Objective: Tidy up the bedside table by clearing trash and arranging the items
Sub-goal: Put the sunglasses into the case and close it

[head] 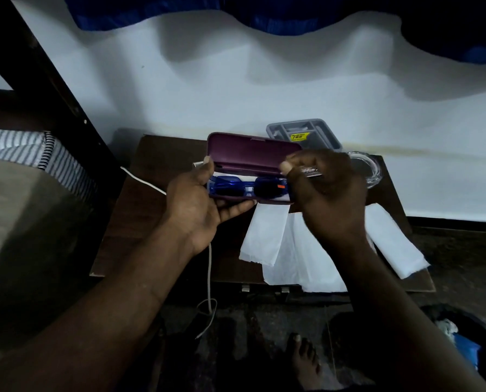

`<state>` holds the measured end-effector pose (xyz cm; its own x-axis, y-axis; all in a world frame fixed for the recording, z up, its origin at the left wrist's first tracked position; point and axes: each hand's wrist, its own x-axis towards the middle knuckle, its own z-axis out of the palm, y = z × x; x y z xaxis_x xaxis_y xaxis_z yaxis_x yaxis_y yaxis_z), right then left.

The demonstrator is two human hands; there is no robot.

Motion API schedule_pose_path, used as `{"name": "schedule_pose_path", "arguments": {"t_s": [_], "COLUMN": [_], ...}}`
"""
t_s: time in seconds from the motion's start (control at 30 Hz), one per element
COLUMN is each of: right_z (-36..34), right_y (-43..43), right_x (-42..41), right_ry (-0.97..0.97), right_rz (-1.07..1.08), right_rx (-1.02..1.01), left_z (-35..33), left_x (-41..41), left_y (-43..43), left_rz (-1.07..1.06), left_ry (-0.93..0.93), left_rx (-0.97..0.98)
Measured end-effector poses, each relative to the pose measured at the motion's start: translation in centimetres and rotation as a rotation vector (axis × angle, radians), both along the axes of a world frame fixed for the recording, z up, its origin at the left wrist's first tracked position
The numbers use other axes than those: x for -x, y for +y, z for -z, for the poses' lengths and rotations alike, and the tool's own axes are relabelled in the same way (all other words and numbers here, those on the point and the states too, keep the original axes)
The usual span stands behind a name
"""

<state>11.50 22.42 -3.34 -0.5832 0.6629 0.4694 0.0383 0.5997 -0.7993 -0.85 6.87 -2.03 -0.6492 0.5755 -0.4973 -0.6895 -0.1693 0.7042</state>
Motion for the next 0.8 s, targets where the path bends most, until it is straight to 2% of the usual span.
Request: {"name": "schedule_pose_path", "arguments": {"t_s": [0.13,0.27,0.33,0.43,0.53,0.8], "right_z": [0.3,-0.6,-1.5,-2.2,-2.5,-1.4], "right_y": [0.3,-0.6,-1.2,-1.2,-1.0,-1.0], "right_x": [0.0,0.3,0.2,0.0,-0.1,0.4], "right_ry": [-0.026,-0.109,-0.104,-0.030,0.020,0.035], "right_rz": [0.196,-0.061,-0.177,-0.245,-0.197,-0.146], "right_rx": [0.267,0.839,1.013,1.091,1.136,1.002], "left_z": [0.1,0.1,0.0,0.0,0.2,0.7], "left_x": [-0.1,-0.3,-0.4,-0.2,0.1,-0.3], "left_y": [0.0,0.2,0.2,0.2,0.3,0.9], "left_rz": [0.002,0.019,0.047,0.094,0.080,0.058], "left_ry": [-0.015,-0.003,0.020,0.031,-0.013,0.106], "left_rx": [-0.011,-0.012,-0.010,-0.051,-0.072,-0.032]}}
